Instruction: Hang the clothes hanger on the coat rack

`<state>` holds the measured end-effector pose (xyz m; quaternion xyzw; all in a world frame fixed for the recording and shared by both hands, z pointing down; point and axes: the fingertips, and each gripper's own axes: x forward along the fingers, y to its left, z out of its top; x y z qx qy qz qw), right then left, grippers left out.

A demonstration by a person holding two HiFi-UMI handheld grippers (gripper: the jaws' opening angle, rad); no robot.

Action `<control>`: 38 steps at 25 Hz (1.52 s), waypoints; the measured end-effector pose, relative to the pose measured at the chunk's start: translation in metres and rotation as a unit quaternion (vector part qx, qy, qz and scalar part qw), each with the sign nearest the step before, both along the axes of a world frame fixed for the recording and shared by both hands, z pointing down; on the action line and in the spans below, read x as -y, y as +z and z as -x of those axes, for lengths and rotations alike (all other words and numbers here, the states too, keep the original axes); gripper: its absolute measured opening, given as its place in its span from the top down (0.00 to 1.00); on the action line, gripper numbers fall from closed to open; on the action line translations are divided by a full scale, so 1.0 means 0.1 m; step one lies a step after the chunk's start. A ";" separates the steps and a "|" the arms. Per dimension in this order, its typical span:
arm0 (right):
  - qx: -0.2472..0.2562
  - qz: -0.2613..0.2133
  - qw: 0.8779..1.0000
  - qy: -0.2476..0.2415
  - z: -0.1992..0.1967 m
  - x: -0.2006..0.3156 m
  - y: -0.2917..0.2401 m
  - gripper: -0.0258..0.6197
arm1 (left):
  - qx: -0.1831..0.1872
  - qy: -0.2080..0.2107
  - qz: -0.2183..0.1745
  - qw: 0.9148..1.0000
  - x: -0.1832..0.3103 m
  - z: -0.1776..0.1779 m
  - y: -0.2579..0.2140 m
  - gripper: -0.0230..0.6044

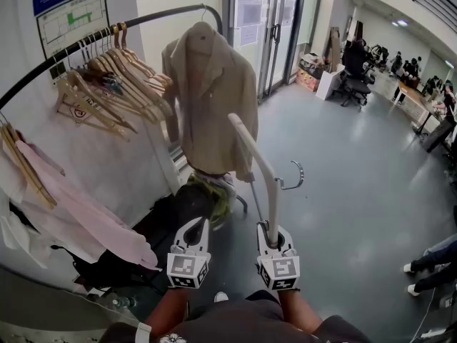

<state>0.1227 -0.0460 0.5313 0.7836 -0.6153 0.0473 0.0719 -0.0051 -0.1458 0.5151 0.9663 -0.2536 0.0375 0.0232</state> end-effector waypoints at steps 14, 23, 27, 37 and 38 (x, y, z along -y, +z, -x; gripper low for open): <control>0.002 0.039 0.990 -0.133 -0.34 1.50 -0.12 0.86 | 0.008 -0.148 -0.003 0.989 0.88 0.21 0.03 0.95; -0.002 0.050 0.977 -0.209 -0.50 2.35 -0.36 0.86 | 0.007 -0.241 -0.011 0.971 1.10 0.25 -0.04 0.95; 0.006 0.060 0.970 -0.237 -0.50 2.56 -0.43 0.86 | 0.011 -0.279 -0.004 0.960 1.13 0.26 -0.03 0.95; -0.003 0.080 0.954 -0.290 -0.47 3.19 -0.82 0.86 | 0.001 -0.315 0.033 0.948 1.07 0.48 0.04 0.95; -0.003 0.081 0.952 -0.294 -0.45 3.27 -0.88 0.86 | 0.000 -0.319 0.037 0.947 1.08 0.53 0.05 0.95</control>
